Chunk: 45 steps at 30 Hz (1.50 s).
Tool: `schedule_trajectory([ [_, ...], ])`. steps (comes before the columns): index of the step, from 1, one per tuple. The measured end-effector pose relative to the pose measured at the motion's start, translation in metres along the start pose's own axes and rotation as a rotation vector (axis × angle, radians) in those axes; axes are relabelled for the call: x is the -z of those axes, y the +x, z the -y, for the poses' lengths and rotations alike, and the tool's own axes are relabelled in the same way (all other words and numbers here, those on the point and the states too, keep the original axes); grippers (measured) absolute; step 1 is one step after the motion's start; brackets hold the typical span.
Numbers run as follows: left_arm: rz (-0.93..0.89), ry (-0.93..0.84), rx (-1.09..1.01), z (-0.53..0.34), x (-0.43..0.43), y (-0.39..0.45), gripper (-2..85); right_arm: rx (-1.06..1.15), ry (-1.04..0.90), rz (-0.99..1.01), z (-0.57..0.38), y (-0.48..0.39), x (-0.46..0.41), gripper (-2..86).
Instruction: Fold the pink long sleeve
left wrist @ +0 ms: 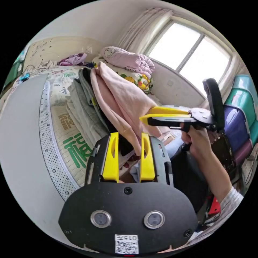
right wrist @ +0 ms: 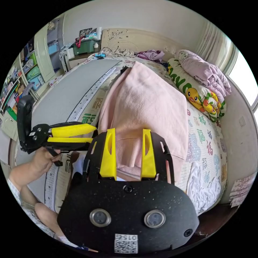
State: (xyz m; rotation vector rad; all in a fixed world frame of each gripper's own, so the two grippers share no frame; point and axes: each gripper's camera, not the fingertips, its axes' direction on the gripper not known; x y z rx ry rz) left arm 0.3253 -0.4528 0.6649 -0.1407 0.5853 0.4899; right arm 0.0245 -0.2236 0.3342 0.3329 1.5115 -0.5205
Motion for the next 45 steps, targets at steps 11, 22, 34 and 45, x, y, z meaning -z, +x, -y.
schedule_trajectory([
  [11,0.063,-0.026,-0.082,-0.009,-0.008,0.026,10.6,0.055,0.102,-0.091,-0.01,-0.02,0.029,16.8],
  [22,0.197,0.019,-0.17,-0.021,0.004,0.058,11.9,0.12,0.2,-0.343,-0.025,-0.036,0.03,17.8],
  [34,0.086,0.057,-0.076,-0.044,0.071,0.048,2.6,-0.165,0.216,-0.144,-0.038,0.03,0.078,5.0],
  [45,0.156,0.271,0.025,-0.107,0.273,0.055,0.0,-0.338,0.636,0.2,-0.086,0.038,0.298,4.9],
])
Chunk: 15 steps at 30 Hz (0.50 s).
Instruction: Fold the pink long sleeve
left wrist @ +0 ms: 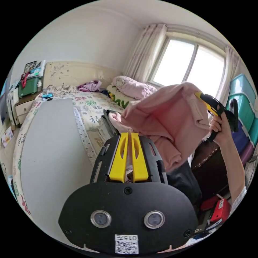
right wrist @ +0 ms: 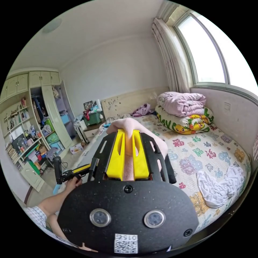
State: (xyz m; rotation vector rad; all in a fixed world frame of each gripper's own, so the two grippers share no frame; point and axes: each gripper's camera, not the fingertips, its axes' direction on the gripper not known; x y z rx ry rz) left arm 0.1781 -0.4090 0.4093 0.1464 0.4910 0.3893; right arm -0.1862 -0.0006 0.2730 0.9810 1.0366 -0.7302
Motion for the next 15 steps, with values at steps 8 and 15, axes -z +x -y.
schedule_trajectory([
  [8,0.115,0.284,0.092,-0.067,0.259,-0.084,-0.3,0.004,0.032,0.277,0.001,-0.127,0.03,4.9],
  [15,0.228,0.474,0.2,-0.234,0.463,-0.142,-0.3,0.02,-0.019,0.62,-0.13,-0.155,0.061,5.0],
])
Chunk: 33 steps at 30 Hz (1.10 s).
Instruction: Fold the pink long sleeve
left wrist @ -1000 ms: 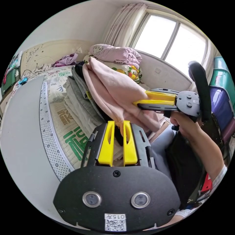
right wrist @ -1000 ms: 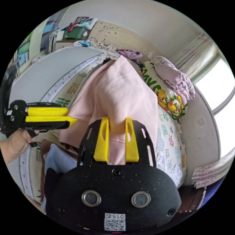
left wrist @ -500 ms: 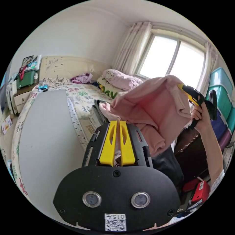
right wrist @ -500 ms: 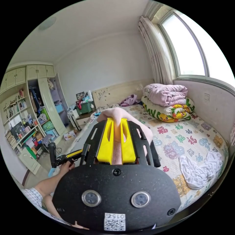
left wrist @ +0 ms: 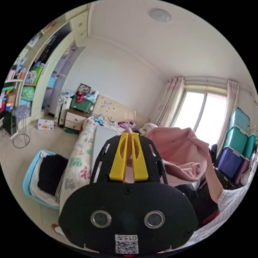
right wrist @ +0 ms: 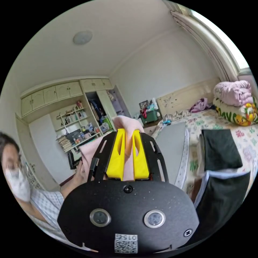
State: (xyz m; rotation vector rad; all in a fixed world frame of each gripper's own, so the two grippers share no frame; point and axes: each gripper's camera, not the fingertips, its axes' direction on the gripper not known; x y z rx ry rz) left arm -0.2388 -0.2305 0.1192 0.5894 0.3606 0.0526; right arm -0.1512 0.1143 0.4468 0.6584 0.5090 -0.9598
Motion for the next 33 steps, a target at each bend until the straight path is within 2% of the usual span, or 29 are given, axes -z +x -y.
schedule_trajectory([
  [3,0.032,-0.138,0.067,-0.075,0.062,-0.057,0.0,-0.137,-0.276,-0.104,-0.11,0.031,-0.027,5.1],
  [5,0.158,-0.447,0.125,-0.139,0.072,-0.098,0.5,-0.249,-0.576,-0.227,-0.19,0.059,-0.058,5.5],
  [7,0.177,-0.575,0.115,-0.184,0.079,-0.112,0.8,-0.185,-0.675,-0.29,-0.217,0.052,-0.066,5.8],
  [10,0.221,-0.58,0.12,-0.215,0.106,-0.12,1.2,0.027,-0.689,-0.409,-0.205,0.017,-0.066,6.5],
  [14,0.221,-0.485,0.153,-0.212,0.134,-0.121,1.9,0.207,-0.563,-0.545,-0.154,-0.038,-0.076,8.7],
  [19,0.12,-0.363,0.12,-0.2,0.148,-0.094,6.3,0.436,-0.481,-0.418,-0.139,-0.11,-0.142,11.3],
  [21,0.057,-0.321,0.154,-0.206,0.144,-0.086,7.4,0.496,-0.536,-0.346,-0.15,-0.132,-0.187,13.3],
  [23,-0.036,-0.298,0.231,-0.222,0.13,-0.08,8.2,0.572,-0.682,-0.292,-0.172,-0.152,-0.254,14.3],
  [26,-0.084,-0.307,0.349,-0.246,0.113,-0.08,8.8,0.601,-0.881,-0.283,-0.196,-0.152,-0.318,11.0],
  [28,-0.098,-0.317,0.382,-0.261,0.105,-0.079,8.7,0.64,-0.918,-0.248,-0.197,-0.147,-0.324,7.9],
  [29,-0.104,-0.351,0.385,-0.268,0.101,-0.078,8.6,0.593,-0.869,-0.237,-0.184,-0.14,-0.31,5.0],
  [33,-0.045,-0.426,0.366,-0.283,0.094,-0.08,8.4,0.44,-0.676,-0.346,-0.146,-0.096,-0.221,4.2],
])
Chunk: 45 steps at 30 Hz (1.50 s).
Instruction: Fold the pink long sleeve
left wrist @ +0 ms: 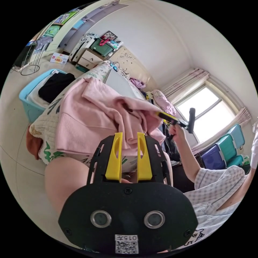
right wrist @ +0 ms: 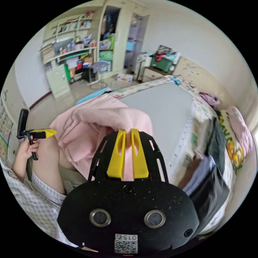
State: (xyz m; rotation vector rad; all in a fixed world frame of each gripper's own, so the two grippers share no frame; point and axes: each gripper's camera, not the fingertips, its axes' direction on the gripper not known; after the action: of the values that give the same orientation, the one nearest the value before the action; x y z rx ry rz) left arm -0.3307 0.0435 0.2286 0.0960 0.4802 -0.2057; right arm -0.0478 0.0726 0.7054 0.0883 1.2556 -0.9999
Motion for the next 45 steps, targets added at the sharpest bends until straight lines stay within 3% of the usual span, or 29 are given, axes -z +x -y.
schedule_trajectory([
  [4,-0.024,0.023,0.044,-0.003,-0.013,-0.012,8.4,-0.269,-0.123,-0.158,-0.099,0.087,0.025,3.1],
  [7,-0.09,0.007,0.064,0.0,-0.031,-0.014,8.7,-0.304,-0.293,-0.302,-0.156,0.099,0.023,1.7],
  [9,-0.079,-0.005,0.05,0.002,-0.037,-0.01,9.1,-0.307,-0.28,-0.325,-0.176,0.094,0.035,2.7],
  [12,0.048,-0.005,0.004,0.003,-0.039,0.003,10.0,-0.286,-0.153,-0.233,-0.186,0.076,0.061,7.4],
  [16,0.123,-0.036,-0.019,0.002,-0.045,0.013,11.1,-0.315,0.036,0.143,-0.177,0.051,0.068,10.8],
  [20,0.153,-0.079,-0.009,0.003,-0.061,0.016,11.5,-0.362,-0.016,0.418,-0.172,0.037,0.024,12.2],
  [26,0.174,-0.102,-0.006,0.004,-0.079,0.02,11.7,-0.568,-0.062,0.49,-0.204,0.036,-0.029,13.0],
  [31,0.232,-0.122,-0.03,0.005,-0.087,0.021,7.1,-0.564,-0.037,0.434,-0.206,0.035,-0.041,10.6],
  [37,0.05,-0.101,-0.05,0.006,-0.082,0.019,1.6,-0.469,-0.058,0.361,-0.201,0.023,-0.037,5.8],
  [41,-0.247,-0.003,-0.135,0.063,-0.077,0.026,1.1,-0.362,0.225,0.412,-0.162,0.052,0.018,2.6],
  [45,-0.249,0.153,-0.32,0.195,-0.082,0.082,1.9,-0.236,0.435,0.275,-0.041,0.119,0.057,2.5],
])
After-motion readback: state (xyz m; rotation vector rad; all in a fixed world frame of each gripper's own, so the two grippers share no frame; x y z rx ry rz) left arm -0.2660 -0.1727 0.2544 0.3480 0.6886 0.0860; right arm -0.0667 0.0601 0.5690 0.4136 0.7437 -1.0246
